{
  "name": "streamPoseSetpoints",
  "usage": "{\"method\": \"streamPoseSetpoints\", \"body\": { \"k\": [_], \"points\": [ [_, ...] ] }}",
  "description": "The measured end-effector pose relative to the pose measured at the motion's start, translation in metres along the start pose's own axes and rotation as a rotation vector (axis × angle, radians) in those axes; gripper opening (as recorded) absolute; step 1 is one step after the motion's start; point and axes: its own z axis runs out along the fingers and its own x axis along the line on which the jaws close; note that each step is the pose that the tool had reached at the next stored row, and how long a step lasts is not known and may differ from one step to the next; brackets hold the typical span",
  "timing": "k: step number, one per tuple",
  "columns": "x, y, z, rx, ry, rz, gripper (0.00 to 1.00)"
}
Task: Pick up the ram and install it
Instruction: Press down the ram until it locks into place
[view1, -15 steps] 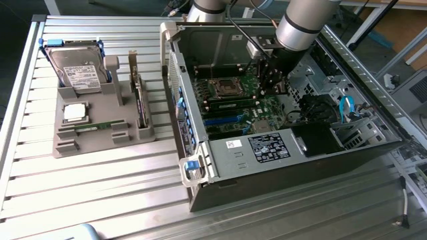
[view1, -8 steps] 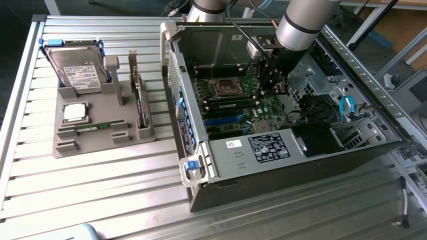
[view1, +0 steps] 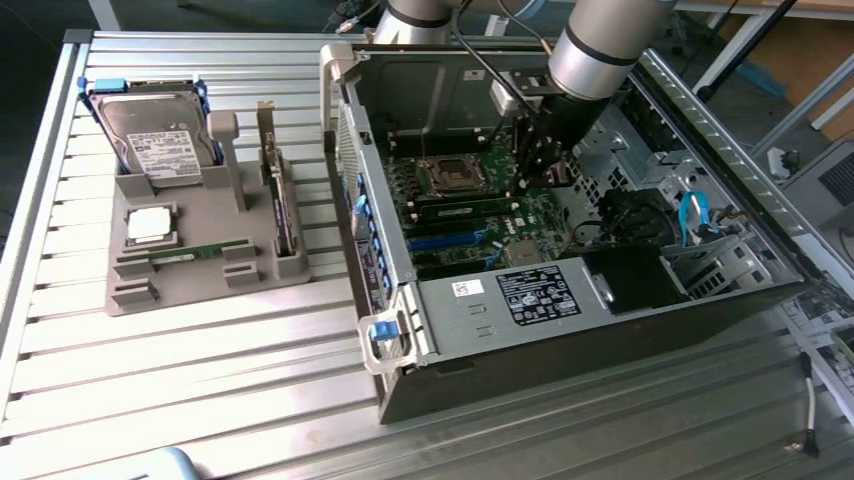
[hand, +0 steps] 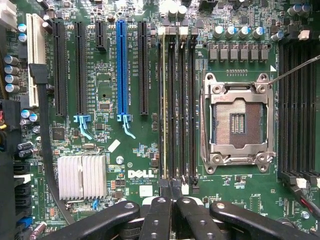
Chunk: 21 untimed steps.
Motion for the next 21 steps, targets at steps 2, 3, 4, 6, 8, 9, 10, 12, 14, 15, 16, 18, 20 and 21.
{"method": "streamPoseSetpoints", "body": {
  "k": [2,3,4,6,8,9,10,12,14,15,16,18,20,21],
  "points": [
    [0.0000,0.0002,0.0000,0.0000,0.0000,0.000,0.11],
    [0.0000,0.0006,0.0000,0.0000,0.0000,0.000,0.11],
    [0.0000,0.0013,0.0000,0.0001,0.0000,0.000,0.11],
    [0.0000,0.0026,0.0001,0.0000,0.0001,0.000,0.11],
    [0.0001,0.0037,0.0001,0.0000,0.0000,0.000,0.11],
    [0.0000,0.0037,0.0001,0.0000,0.0000,0.000,0.11],
    [0.0000,0.0037,0.0001,0.0000,0.0001,0.000,0.11],
    [0.0001,0.0037,0.0001,0.0000,0.0000,0.000,0.11],
    [0.0006,0.0038,0.0001,0.0000,0.0000,0.000,0.11],
    [0.0010,0.0038,0.0001,0.0000,0.0000,0.000,0.11],
    [0.0014,0.0037,0.0001,0.0000,-0.0001,0.000,0.11],
    [0.0019,0.0037,0.0001,0.0000,0.0000,0.000,0.11],
    [0.0019,0.0037,0.0001,0.0000,0.0001,0.000,0.11],
    [0.0020,0.0037,0.0004,0.0000,0.0000,0.000,0.11]
  ]
}}
